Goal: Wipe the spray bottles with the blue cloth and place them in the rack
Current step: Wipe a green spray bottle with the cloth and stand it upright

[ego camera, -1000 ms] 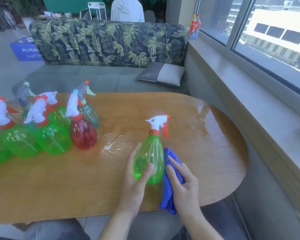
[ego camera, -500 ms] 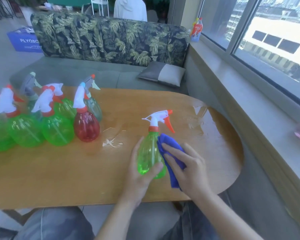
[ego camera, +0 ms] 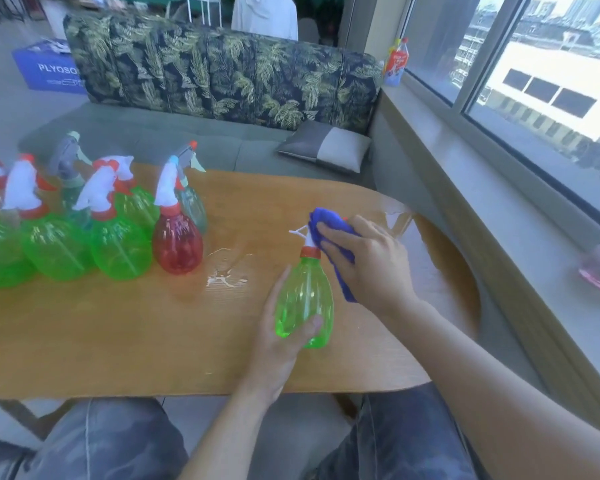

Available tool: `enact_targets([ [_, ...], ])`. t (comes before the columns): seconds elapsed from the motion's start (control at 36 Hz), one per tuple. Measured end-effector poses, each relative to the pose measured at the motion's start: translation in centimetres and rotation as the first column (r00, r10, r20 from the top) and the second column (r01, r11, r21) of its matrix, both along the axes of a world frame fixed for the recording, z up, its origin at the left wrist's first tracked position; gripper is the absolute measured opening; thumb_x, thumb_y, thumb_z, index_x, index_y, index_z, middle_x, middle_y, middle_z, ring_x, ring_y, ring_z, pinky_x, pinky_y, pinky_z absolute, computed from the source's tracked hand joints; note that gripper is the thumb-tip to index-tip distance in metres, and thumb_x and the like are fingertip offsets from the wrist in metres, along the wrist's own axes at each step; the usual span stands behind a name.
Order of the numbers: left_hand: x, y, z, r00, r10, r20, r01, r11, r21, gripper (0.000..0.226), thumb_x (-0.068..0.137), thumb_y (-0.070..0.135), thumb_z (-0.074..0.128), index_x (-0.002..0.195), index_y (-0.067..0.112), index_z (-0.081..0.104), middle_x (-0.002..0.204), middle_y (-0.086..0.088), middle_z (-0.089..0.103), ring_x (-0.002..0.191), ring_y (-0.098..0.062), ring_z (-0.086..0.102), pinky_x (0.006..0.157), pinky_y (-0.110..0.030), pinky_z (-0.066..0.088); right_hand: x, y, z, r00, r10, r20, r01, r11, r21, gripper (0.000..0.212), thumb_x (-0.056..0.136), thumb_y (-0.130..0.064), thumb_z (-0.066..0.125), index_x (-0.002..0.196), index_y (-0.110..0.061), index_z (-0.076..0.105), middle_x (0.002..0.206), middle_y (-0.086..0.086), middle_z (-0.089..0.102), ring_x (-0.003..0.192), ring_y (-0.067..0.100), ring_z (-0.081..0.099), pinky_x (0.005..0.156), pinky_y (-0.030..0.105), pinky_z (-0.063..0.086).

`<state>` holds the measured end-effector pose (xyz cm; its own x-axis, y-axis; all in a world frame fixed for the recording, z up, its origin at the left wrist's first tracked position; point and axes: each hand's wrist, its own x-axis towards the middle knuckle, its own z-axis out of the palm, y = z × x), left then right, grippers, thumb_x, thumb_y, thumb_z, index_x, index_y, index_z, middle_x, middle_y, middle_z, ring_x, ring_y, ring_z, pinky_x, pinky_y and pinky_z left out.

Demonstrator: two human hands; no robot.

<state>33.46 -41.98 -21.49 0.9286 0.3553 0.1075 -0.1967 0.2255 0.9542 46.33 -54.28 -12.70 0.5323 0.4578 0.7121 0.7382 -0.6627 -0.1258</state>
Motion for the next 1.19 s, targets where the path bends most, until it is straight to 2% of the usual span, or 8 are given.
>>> enact_targets([
  [0.14,0.0,0.3,0.0,1.0,0.012,-0.001,-0.012,1.0,-0.012,0.09,0.075,0.037,0.09,0.155,0.045,0.05,0.152,0.02,0.06,0.142,-0.008,0.057,0.109,-0.031,0.053,-0.7,0.5,-0.1,0.983,0.182,-0.007,-0.181,0.979,-0.097,0.029,0.101,-0.043,0.057,0.116,-0.034,0.079,0.09,-0.008,0.061,0.079,0.017,0.058,0.057,0.032,0.052],
  [0.28,-0.1,0.2,0.1,1.0,0.0,0.004,0.0,1.0,-0.01,0.09,0.075,0.036,0.09,0.156,0.045,0.05,0.15,0.027,0.059,0.139,0.001,0.056,0.1,-0.017,0.053,1.1,-0.3,0.8,0.999,-0.033,-0.038,0.033,0.999,-0.007,0.024,0.097,-0.04,0.065,0.115,-0.035,0.079,0.086,-0.009,0.057,0.076,0.021,0.059,0.057,0.026,0.036],
  [0.36,0.0,0.2,0.2,1.0,0.004,0.006,-0.004,1.0,-0.005,0.092,0.073,0.042,0.088,0.157,0.043,0.049,0.149,0.029,0.059,0.139,0.002,0.056,0.104,-0.019,0.052,0.8,0.0,0.7,0.997,-0.036,-0.068,0.036,0.999,0.005,0.023,0.097,-0.039,0.066,0.115,-0.035,0.079,0.083,-0.012,0.049,0.074,0.019,0.057,0.057,0.027,0.037],
  [0.5,0.1,0.3,0.0,1.0,0.024,0.001,-0.024,1.0,-0.012,0.092,0.074,0.041,0.089,0.156,0.045,0.049,0.154,0.026,0.057,0.145,-0.002,0.052,0.118,-0.037,0.043,-0.5,0.6,0.6,0.965,0.237,-0.114,-0.253,0.955,-0.157,0.029,0.1,-0.046,0.057,0.115,-0.034,0.079,0.09,-0.008,0.061,0.076,0.018,0.058,0.058,0.029,0.045],
  [0.69,-0.1,0.1,0.1,1.0,0.004,0.015,-0.004,1.0,0.001,0.093,0.071,0.044,0.088,0.155,0.045,0.049,0.145,0.035,0.059,0.137,0.008,0.055,0.102,-0.016,0.05,1.2,-0.2,1.2,0.996,0.002,-0.086,-0.007,0.998,-0.055,0.033,0.1,-0.05,0.051,0.116,-0.039,0.078,0.088,-0.008,0.058,0.077,0.019,0.059,0.055,0.028,0.042],
  [0.89,0.0,0.2,-0.1,1.0,0.019,0.006,-0.019,1.0,-0.024,0.088,0.073,0.042,0.089,0.152,0.051,0.051,0.153,0.031,0.056,0.145,0.002,0.05,0.116,-0.033,0.043,-0.2,0.4,0.7,0.951,0.273,-0.146,-0.296,0.94,-0.171,0.028,0.1,-0.045,0.058,0.113,-0.036,0.079,0.09,-0.009,0.059,0.073,0.016,0.056,0.056,0.028,0.043],
  [1.06,-0.1,0.1,0.4,1.0,-0.008,0.005,0.008,1.0,-0.024,0.09,0.072,0.043,0.089,0.152,0.05,0.051,0.148,0.033,0.058,0.14,0.004,0.054,0.11,-0.03,0.047,1.3,-0.8,1.2,0.998,0.01,-0.068,-0.013,0.999,-0.034,0.024,0.098,-0.041,0.065,0.116,-0.036,0.079,0.086,-0.009,0.056,0.074,0.017,0.057,0.059,0.024,0.032],
  [1.19,-0.1,0.2,0.4,1.0,0.004,-0.001,-0.004,0.999,-0.037,0.09,0.073,0.041,0.088,0.154,0.047,0.05,0.147,0.028,0.061,0.139,0.0,0.057,0.11,-0.032,0.049,0.3,-1.9,-0.1,0.997,-0.003,-0.078,-0.003,0.997,-0.071,0.026,0.099,-0.043,0.061,0.117,-0.035,0.078,0.085,-0.009,0.053,0.073,0.015,0.052,0.056,0.026,0.037],
])
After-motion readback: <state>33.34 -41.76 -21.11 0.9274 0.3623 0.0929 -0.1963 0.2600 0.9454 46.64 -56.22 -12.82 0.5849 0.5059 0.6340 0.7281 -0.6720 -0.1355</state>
